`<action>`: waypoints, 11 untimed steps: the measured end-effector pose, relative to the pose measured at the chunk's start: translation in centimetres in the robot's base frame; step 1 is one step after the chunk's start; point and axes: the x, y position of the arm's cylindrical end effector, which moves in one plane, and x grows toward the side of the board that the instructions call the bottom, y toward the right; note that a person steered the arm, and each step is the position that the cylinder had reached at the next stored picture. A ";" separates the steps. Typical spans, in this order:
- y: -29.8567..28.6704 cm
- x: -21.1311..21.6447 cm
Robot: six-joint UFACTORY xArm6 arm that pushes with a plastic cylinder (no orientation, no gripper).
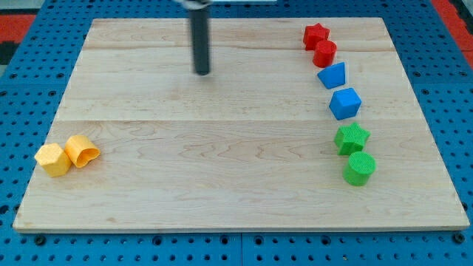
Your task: Move the yellow hexagon to the bottom of the green circle
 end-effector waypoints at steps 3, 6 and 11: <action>-17.5 15.5; -19.5 22.2; 5.0 27.0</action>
